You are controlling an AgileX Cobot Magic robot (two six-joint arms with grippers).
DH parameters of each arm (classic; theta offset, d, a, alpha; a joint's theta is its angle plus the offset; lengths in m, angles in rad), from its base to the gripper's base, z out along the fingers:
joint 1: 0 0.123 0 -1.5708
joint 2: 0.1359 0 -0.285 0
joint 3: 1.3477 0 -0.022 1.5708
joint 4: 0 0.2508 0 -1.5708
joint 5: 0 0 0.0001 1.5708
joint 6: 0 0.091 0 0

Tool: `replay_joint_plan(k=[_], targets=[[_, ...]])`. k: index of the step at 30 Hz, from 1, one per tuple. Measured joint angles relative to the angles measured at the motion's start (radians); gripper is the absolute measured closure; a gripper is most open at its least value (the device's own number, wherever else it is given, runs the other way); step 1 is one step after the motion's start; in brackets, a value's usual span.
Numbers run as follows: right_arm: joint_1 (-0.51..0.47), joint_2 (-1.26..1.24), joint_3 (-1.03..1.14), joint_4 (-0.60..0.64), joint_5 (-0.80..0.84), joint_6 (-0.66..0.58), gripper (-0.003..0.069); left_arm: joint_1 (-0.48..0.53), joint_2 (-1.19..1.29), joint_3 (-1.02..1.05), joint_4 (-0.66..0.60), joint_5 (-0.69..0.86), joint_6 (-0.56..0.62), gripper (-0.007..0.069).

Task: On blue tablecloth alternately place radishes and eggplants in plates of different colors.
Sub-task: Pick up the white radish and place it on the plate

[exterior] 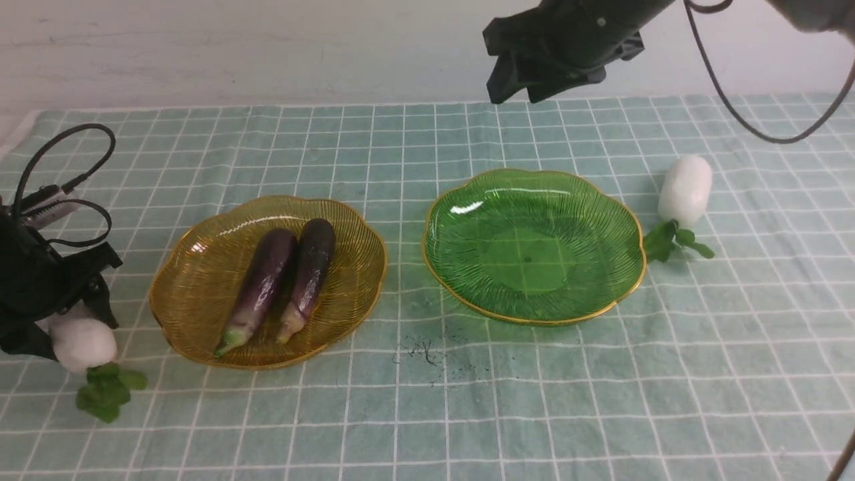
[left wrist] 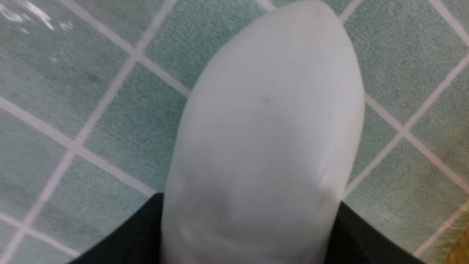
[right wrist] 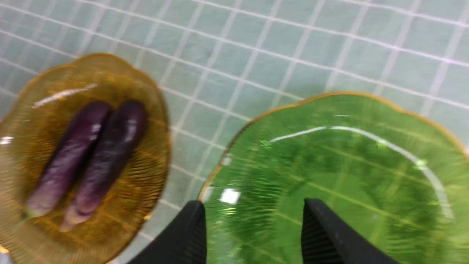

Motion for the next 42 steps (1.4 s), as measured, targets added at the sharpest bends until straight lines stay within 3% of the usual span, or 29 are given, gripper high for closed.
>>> replay_joint_plan(k=[4, 7, 11, 12, 19, 22, 23, 28, 31, 36, 39, 41, 42], targets=[[-0.045, -0.041, 0.016, -0.080, 0.003, 0.005, 0.0405, 0.000, -0.029, -0.090, 0.028, 0.106, 0.049, 0.0188], [-0.126, -0.070, 0.017, -0.145, 0.003, 0.024, 0.0490, -0.034, -0.095, -0.213, -0.056, 0.162, 0.146, 0.0188], [-0.228, -0.059, 0.021, -0.142, 0.003, 0.076, 0.0517, -0.158, -0.142, -0.339, -0.187, 0.163, 0.316, 0.0188], [-0.257, -0.049, 0.022, -0.132, 0.003, 0.084, 0.0513, -0.228, -0.144, -0.388, -0.235, 0.160, 0.370, 0.0188], [-0.345, 0.037, 0.026, -0.112, 0.003, 0.102, 0.0364, -0.538, -0.074, -0.471, -0.318, 0.006, 0.454, 0.0188], [-0.364, 0.103, 0.026, -0.112, 0.002, 0.135, 0.0230, -0.674, 0.016, -0.472, -0.319, -0.152, 0.440, 0.0188], [-0.364, 0.103, 0.026, -0.112, 0.002, 0.135, 0.0230, -0.681, 0.022, -0.472, -0.319, -0.171, 0.437, 0.0188], [-0.366, 0.218, 0.026, -0.074, -0.005, 0.140, 0.0074, -0.784, 0.170, -0.472, -0.321, -0.340, 0.387, 0.0188], [-0.366, 0.283, 0.026, -0.048, -0.008, 0.139, 0.0041, -0.796, 0.225, -0.472, -0.324, -0.356, 0.382, 0.0188], [-0.366, 0.338, 0.026, -0.046, -0.013, 0.139, 0.0044, -0.796, 0.263, -0.472, -0.325, -0.351, 0.379, 0.0165], [-0.366, 0.353, 0.026, -0.043, -0.016, 0.139, 0.0111, -0.796, 0.264, -0.475, -0.326, -0.336, 0.374, 0.0115], [-0.366, 0.353, 0.022, -0.043, -0.016, 0.138, 0.0225, -0.796, 0.264, -0.492, -0.323, -0.301, 0.374, 0.0082], [-0.367, 0.354, 0.009, -0.043, -0.015, 0.136, 0.0233, -0.796, 0.264, -0.502, -0.317, -0.285, 0.374, 0.0074]])
